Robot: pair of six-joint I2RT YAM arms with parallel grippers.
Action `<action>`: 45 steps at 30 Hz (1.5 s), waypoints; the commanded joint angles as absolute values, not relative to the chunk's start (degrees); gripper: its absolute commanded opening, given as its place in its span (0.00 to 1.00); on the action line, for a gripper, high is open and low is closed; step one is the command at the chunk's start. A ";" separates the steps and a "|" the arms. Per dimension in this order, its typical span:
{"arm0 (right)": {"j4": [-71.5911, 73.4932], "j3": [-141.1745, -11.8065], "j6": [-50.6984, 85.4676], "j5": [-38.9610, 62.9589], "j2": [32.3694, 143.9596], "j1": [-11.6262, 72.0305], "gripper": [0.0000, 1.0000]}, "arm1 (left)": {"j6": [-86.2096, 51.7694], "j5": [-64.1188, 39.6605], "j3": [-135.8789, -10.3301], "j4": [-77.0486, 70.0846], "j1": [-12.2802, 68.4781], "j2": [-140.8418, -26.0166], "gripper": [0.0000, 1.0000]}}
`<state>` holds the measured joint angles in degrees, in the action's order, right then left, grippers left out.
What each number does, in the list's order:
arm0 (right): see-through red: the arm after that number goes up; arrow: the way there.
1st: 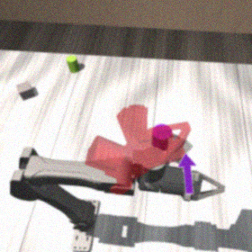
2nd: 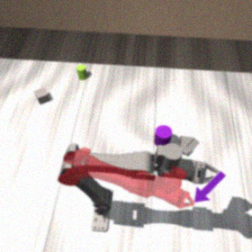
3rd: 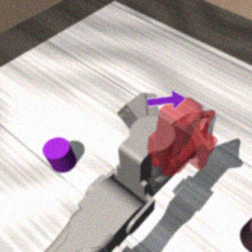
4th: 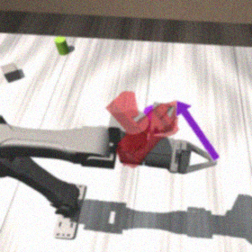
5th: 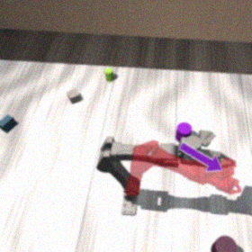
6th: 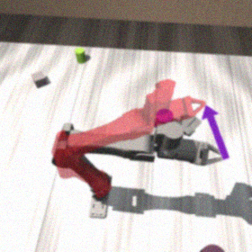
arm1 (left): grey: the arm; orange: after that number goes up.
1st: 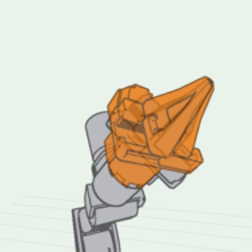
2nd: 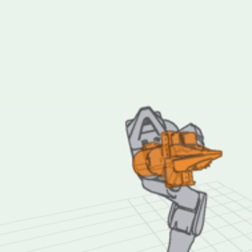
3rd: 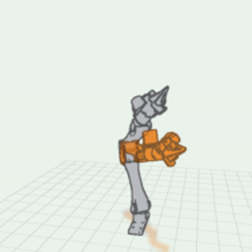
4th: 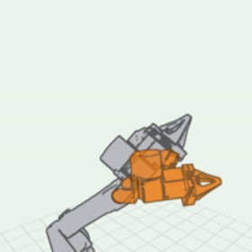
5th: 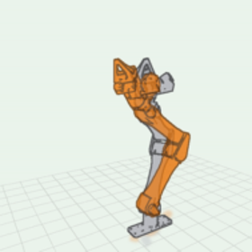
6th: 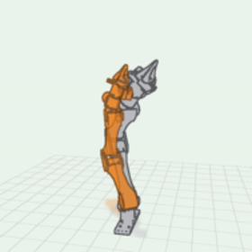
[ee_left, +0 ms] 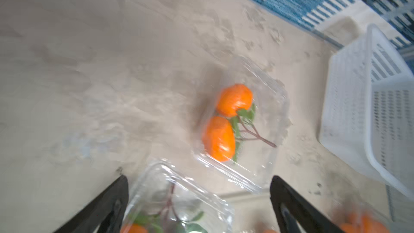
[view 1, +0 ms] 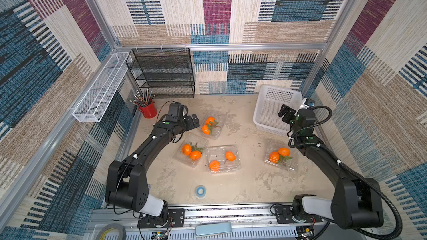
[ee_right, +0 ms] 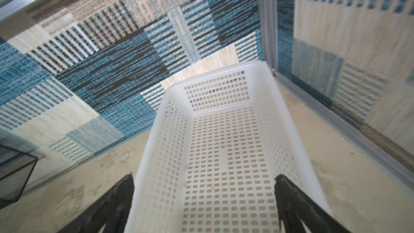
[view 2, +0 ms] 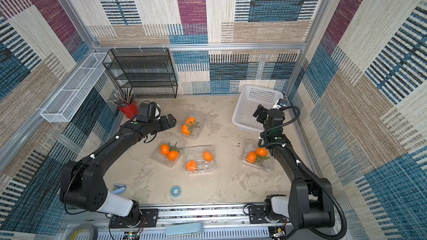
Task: Take oranges out of containers
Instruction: Adjust the basket at the corner of the board.
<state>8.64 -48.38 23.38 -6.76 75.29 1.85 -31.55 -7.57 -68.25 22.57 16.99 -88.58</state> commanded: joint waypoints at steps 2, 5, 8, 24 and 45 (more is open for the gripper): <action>-0.98 -54.51 24.53 4.93 81.40 3.56 0.98 | -35.63 -14.87 -72.66 26.13 21.81 -90.93 0.99; -5.03 -61.59 22.97 5.48 88.15 6.04 0.99 | -37.52 -16.35 -74.09 25.09 25.81 -91.65 0.99; -8.22 -68.65 22.15 4.89 95.28 8.03 0.96 | -39.08 -18.73 -74.14 22.50 28.47 -91.71 0.99; -23.44 -94.17 15.58 -15.73 120.14 15.85 0.68 | -39.13 -24.43 -68.66 15.17 29.99 -89.75 0.99; -7.43 -70.74 -7.88 -28.48 105.64 15.19 0.18 | -39.62 -23.27 -62.64 7.57 29.99 -85.03 0.99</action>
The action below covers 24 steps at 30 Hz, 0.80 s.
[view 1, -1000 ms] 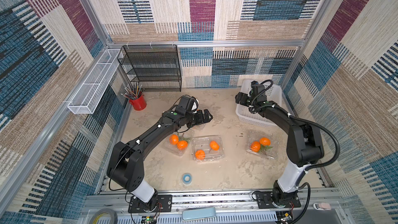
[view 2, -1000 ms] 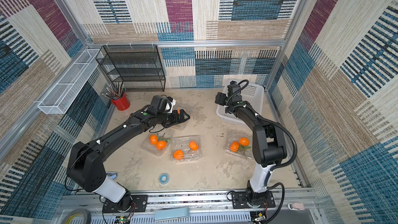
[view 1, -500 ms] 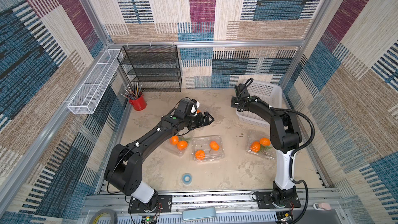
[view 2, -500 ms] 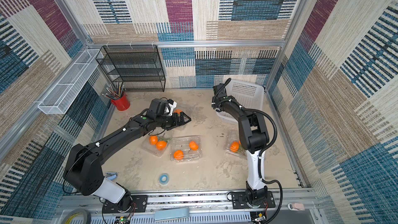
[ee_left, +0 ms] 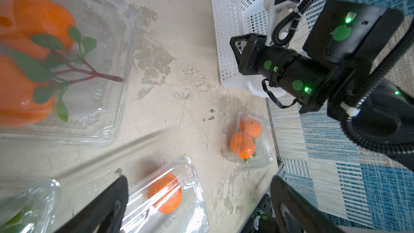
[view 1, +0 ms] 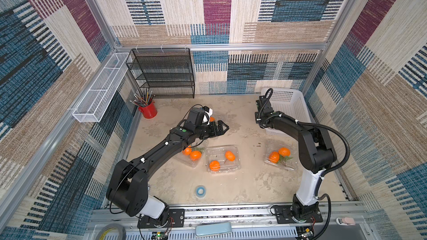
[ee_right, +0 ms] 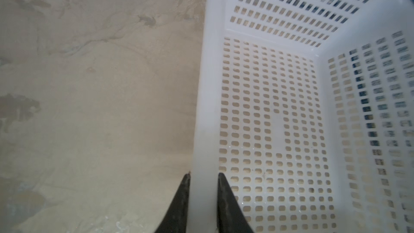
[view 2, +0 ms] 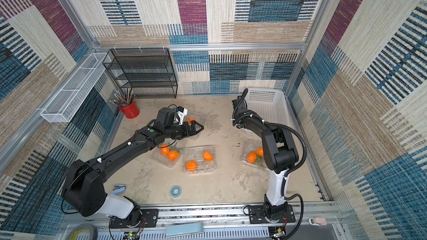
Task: Take oranges out of containers
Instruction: Adjust the basket at the corner of the board.
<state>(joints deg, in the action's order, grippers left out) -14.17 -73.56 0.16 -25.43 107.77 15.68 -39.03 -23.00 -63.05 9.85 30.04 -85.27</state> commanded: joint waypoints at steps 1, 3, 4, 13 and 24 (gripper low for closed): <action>-5.52 -69.40 -9.68 -28.38 104.66 15.05 0.18 | -39.89 -23.36 -62.52 7.39 30.05 -85.06 0.99; -2.21 -67.10 -13.16 -27.64 103.09 14.45 0.18 | -40.48 -23.55 -62.36 7.09 29.99 -85.38 0.99; -1.39 -66.74 -14.11 -26.95 102.79 13.97 0.18 | -40.56 -23.76 -62.32 7.03 30.01 -85.49 0.99; 3.22 -67.92 -20.18 -23.35 103.84 9.46 0.17 | -40.32 -23.26 -62.05 7.30 30.03 -84.91 0.99; 3.49 -69.67 -23.22 -24.89 108.08 6.80 0.17 | -39.74 -23.20 -62.07 7.29 29.97 -84.81 0.99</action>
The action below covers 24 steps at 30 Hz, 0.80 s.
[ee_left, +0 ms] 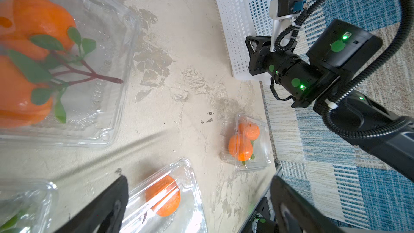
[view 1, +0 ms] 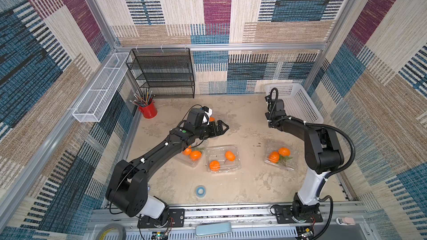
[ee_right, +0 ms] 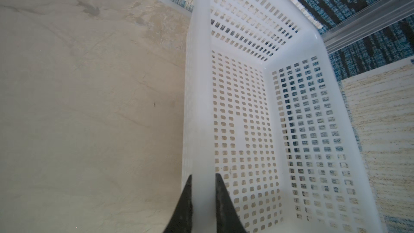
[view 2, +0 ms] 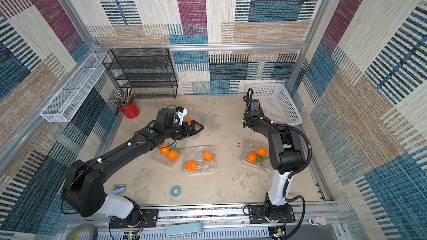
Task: Take oranges out of containers
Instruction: Adjust the basket at the corner of the board.
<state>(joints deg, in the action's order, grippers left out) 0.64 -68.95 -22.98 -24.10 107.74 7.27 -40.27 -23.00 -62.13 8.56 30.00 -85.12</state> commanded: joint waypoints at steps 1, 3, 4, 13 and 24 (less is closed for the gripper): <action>3.27 -69.78 -23.07 -24.66 108.12 6.60 0.17 | -39.73 -23.23 -62.06 7.29 29.95 -84.75 0.99; 3.48 -69.83 -23.04 -24.35 108.28 6.34 0.19 | -39.88 -23.40 -62.04 7.09 30.00 -84.93 0.99; 3.50 -70.01 -23.09 -24.27 108.52 6.24 0.20 | -39.90 -23.53 -62.05 7.03 29.97 -85.07 0.99; 2.11 -71.02 -23.11 -24.35 108.68 6.03 0.34 | -39.04 -22.85 -62.23 7.55 29.96 -85.04 0.99; -1.55 -73.01 -17.81 -23.06 105.46 5.97 0.47 | -37.93 -21.50 -62.99 9.29 29.97 -85.64 1.00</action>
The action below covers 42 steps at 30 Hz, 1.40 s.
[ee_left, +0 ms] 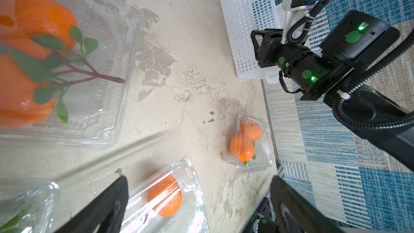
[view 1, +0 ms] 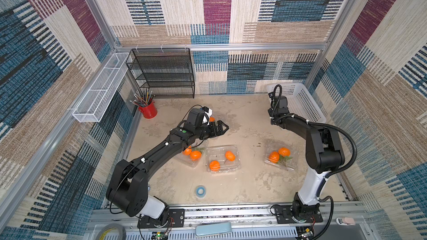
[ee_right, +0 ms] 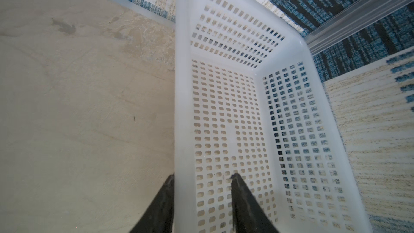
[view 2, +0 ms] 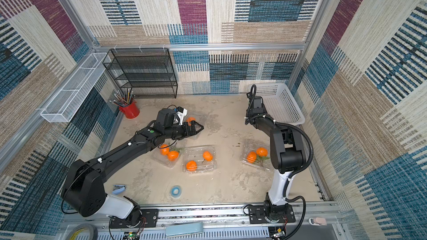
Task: Take oranges out of containers
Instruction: Adjust the basket at the corner of the board, then move the packing box to the center of the board.
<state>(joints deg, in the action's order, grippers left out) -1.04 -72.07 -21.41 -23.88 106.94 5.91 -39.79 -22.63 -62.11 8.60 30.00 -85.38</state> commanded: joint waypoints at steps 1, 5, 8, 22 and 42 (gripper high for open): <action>-2.70 -73.21 -16.01 -21.70 104.74 6.11 0.51 | -37.72 -21.14 -63.38 10.08 29.97 -85.89 0.99; -3.29 -71.36 -10.29 -18.51 99.84 6.89 0.70 | -36.75 -19.07 -66.07 15.03 29.97 -87.56 0.99; -4.42 -70.65 -6.72 -16.02 96.69 7.44 0.86 | -36.06 -17.67 -69.11 20.43 29.97 -89.01 0.99; 1.23 -62.36 17.20 6.62 89.41 14.91 0.98 | -29.24 -0.67 -77.11 37.02 25.25 -91.71 0.99; 13.54 -63.02 34.39 21.32 104.21 25.09 0.98 | -36.17 -20.82 -102.11 39.70 14.94 -122.52 0.99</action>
